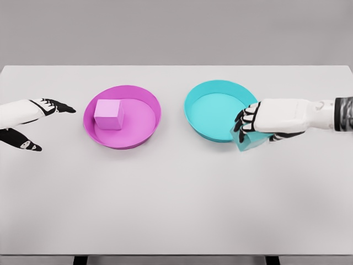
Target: Place the blocks in the corresponding plates according to their colors
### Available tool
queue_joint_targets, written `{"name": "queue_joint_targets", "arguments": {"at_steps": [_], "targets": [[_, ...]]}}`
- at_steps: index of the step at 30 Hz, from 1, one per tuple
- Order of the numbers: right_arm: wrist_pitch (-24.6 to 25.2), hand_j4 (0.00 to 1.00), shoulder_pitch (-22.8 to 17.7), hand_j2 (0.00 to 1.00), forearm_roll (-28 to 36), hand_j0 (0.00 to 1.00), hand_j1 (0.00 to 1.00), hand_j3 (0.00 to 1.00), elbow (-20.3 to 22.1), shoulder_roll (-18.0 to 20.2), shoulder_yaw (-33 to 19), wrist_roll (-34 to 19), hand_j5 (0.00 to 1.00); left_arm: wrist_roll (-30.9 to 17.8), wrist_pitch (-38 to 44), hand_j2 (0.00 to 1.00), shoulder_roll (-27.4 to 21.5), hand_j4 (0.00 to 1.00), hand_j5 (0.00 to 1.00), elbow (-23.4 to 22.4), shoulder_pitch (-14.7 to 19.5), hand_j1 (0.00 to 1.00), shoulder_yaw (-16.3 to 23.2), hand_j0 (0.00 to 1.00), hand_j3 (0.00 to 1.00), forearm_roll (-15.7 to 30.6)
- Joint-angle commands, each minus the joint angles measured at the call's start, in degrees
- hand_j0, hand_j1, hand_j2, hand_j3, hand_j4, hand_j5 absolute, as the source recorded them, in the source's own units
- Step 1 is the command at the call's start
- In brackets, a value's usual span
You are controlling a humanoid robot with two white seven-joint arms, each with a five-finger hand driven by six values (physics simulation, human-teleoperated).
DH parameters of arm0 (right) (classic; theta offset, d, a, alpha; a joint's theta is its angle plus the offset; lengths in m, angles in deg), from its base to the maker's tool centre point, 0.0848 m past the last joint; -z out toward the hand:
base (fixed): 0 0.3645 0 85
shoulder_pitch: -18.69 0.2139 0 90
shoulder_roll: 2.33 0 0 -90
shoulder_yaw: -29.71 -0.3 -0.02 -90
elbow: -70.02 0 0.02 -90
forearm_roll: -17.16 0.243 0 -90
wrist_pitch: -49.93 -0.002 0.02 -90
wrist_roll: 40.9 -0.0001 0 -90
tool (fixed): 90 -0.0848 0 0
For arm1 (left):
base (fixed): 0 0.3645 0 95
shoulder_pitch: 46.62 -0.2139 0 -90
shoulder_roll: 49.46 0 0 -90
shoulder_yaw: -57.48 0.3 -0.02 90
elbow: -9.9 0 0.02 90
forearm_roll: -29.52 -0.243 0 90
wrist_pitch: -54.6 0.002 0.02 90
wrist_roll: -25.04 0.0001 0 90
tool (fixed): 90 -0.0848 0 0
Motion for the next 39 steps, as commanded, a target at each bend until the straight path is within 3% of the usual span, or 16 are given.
{"name": "queue_joint_targets", "arguments": {"at_steps": [1,15,20,27,32,33,34,35,39], "targets": [[0.1,0.62,0.0,0.62,0.6,0.62,0.62,0.62,-1.6,-1.4,-0.3,0.0,0.62,0.0,0.1,1.00,-0.1,1.00,1.00,0.0,0.0,1.00,0.0,1.00,1.00,0.4],[0.1,0.62,3.6,0.62,3.0,0.62,0.62,0.62,-10.7,-9.9,-0.3,-0.1,0.62,-0.1,0.1,1.00,0.0,1.00,1.00,-0.6,0.0,1.00,0.1,1.00,1.00,0.4],[0.1,0.62,4.5,0.62,3.0,0.62,0.62,0.62,-16.4,-13.7,-0.3,-0.1,0.62,0.0,0.1,1.00,0.1,1.00,1.00,-0.6,-0.1,1.00,0.1,1.00,1.00,0.4],[0.1,0.62,4.7,0.62,2.9,0.62,0.62,0.62,-27.6,-21.5,-0.3,-0.8,0.62,-0.1,0.1,1.00,0.1,1.00,1.00,-0.6,-0.1,1.00,0.1,1.00,1.00,0.4],[0.1,0.64,4.7,0.64,2.8,0.64,0.64,0.64,-27.8,-21.7,-0.2,-1.4,0.64,-0.1,0.1,1.00,0.1,1.00,1.00,-0.6,-0.1,1.00,0.1,1.00,1.00,0.4],[0.1,0.72,4.6,0.72,2.6,0.72,0.72,0.72,-27.7,-21.7,-0.2,-1.4,0.72,-0.1,0.1,1.00,0.1,1.00,1.00,-0.6,-0.1,1.00,0.1,1.00,1.00,0.4],[0.1,0.94,4.6,0.94,2.5,0.94,0.94,0.94,-27.5,-21.7,-0.2,-1.3,0.94,-0.1,0.1,1.00,0.1,1.00,1.00,-0.6,-0.1,1.00,0.1,1.00,1.00,0.4],[0.1,1.00,4.6,1.00,2.5,1.00,1.00,1.00,-27.4,-21.6,-0.2,-1.3,1.00,-0.1,0.1,1.00,0.1,1.00,1.00,-0.6,-0.1,1.00,0.1,1.00,1.00,0.4],[0.1,1.00,4.6,1.00,2.5,1.00,1.00,1.00,-27.3,-21.5,-0.2,-1.3,1.00,-0.1,0.1,1.00,0.1,1.00,1.00,-0.7,-0.1,1.00,0.1,1.00,1.00,0.3]]}}
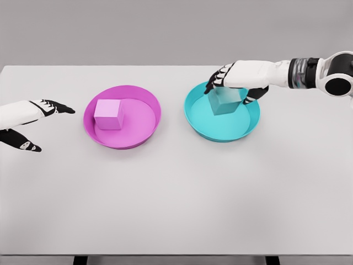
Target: Place the blocks in the corresponding plates according to their colors
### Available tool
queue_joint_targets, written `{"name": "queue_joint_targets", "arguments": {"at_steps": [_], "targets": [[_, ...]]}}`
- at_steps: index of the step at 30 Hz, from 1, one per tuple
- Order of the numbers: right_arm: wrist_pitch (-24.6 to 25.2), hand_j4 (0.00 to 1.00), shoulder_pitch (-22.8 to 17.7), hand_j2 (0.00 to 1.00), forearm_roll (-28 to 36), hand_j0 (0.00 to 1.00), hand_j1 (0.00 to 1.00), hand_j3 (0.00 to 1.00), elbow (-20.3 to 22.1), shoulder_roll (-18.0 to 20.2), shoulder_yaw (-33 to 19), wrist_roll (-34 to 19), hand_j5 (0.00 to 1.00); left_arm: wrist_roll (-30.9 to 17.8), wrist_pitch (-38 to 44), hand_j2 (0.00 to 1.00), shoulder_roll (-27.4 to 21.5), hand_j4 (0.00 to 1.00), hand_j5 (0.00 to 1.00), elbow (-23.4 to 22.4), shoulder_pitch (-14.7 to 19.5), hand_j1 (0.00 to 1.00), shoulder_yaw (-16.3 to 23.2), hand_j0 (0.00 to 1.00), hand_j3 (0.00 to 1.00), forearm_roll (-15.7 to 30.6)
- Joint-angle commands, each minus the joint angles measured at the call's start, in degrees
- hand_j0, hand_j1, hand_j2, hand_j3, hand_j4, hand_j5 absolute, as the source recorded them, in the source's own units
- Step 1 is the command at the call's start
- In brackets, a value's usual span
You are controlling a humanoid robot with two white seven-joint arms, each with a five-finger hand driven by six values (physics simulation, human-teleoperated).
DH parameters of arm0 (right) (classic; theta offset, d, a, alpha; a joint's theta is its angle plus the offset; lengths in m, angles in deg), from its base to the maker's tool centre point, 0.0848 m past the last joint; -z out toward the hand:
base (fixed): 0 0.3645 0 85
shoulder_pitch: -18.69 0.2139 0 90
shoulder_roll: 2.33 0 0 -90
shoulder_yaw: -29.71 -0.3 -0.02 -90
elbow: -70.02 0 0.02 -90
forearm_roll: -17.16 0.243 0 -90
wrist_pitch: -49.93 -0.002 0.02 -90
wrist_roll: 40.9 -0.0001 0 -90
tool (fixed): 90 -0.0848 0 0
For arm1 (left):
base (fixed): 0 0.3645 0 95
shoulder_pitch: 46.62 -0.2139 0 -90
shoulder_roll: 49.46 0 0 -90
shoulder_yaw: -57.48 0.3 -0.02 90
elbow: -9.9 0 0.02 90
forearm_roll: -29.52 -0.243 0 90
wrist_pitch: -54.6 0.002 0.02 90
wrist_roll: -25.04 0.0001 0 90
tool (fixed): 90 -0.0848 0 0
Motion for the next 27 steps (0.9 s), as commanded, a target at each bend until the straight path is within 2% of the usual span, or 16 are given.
{"name": "queue_joint_targets", "arguments": {"at_steps": [1,5,6,8,9,11,13,15,16,17,22,23,25,27], "targets": [[0.1,1.00,0.0,1.00,0.4,1.00,1.00,1.00,0.0,0.0,-0.1,0.0,1.00,0.0,0.1,1.00,-0.1,1.00,1.00,-0.1,0.0,1.00,-0.1,1.00,1.00,0.1],[0.1,1.00,-0.1,1.00,0.4,1.00,1.00,1.00,0.0,0.4,-0.1,0.0,1.00,0.0,0.1,1.00,0.3,1.00,1.00,-0.1,0.0,1.00,-0.1,1.00,1.00,-0.3],[0.1,1.00,-0.1,1.00,0.6,1.00,1.00,1.00,0.6,1.6,-0.3,0.2,1.00,0.0,0.1,1.00,0.3,1.00,1.00,-0.8,0.0,1.00,-0.1,1.00,1.00,-0.3],[0.1,1.00,-0.1,1.00,1.2,1.00,1.00,1.00,4.4,7.5,-1.2,1.1,1.00,0.0,0.1,1.00,0.7,1.00,1.00,-1.0,0.1,1.00,-0.1,1.00,1.00,-0.3],[0.1,1.00,-0.4,1.00,3.2,1.00,1.00,1.00,5.9,11.9,-3.0,2.0,1.00,0.0,0.1,1.00,0.7,1.00,1.00,-1.1,0.1,1.00,-0.1,1.00,1.00,-0.3],[0.1,1.00,-0.5,1.00,6.2,1.00,1.00,1.00,6.4,18.2,-3.6,5.7,1.00,0.0,0.1,1.00,2.0,1.00,1.00,-2.6,0.1,1.00,-0.1,1.00,1.00,-0.3],[0.1,1.00,-2.5,1.00,6.1,1.00,1.00,1.00,7.4,23.0,-3.7,8.2,1.00,0.0,0.1,1.00,2.4,1.00,1.00,-3.1,0.1,1.00,-0.1,1.00,1.00,-0.3],[0.1,1.00,-6.2,1.00,6.1,1.00,1.00,1.00,11.6,26.5,-3.7,8.3,1.00,0.0,0.1,1.00,2.5,1.00,1.00,-4.5,0.1,1.00,-0.1,1.00,1.00,-0.2],[0.1,1.00,-6.8,1.00,6.1,1.00,1.00,1.00,12.0,27.9,-3.7,8.3,1.00,0.1,0.1,1.00,2.6,1.00,1.00,-5.0,0.1,1.00,-0.1,1.00,1.00,-0.2],[0.1,1.00,-9.0,1.00,6.1,1.00,1.00,1.00,12.2,29.5,-3.6,8.3,1.00,0.1,0.1,1.00,3.2,1.00,1.00,-5.7,0.1,1.00,-0.1,1.00,1.00,-0.2],[0.1,1.00,-13.8,1.00,5.8,1.00,1.00,1.00,14.8,29.6,-3.4,7.8,1.00,0.1,0.1,1.00,3.4,1.00,1.00,-5.9,0.1,1.00,-0.1,1.00,1.00,-0.2],[0.1,1.00,-13.7,1.00,5.8,1.00,1.00,1.00,15.9,29.9,-3.4,7.8,1.00,0.1,0.1,1.00,3.4,1.00,1.00,-5.9,0.1,1.00,-0.1,1.00,1.00,-0.2],[0.1,1.00,-13.7,1.00,5.8,1.00,1.00,1.00,21.5,32.4,-5.0,7.8,1.00,0.1,0.1,1.00,3.4,1.00,1.00,-5.8,0.1,1.00,-0.1,1.00,1.00,-0.2],[0.1,1.00,-13.7,1.00,5.7,1.00,1.00,1.00,23.2,33.3,-5.4,7.8,1.00,0.1,0.1,1.00,3.4,1.00,1.00,-5.7,0.0,1.00,-0.1,1.00,1.00,-0.2]]}}
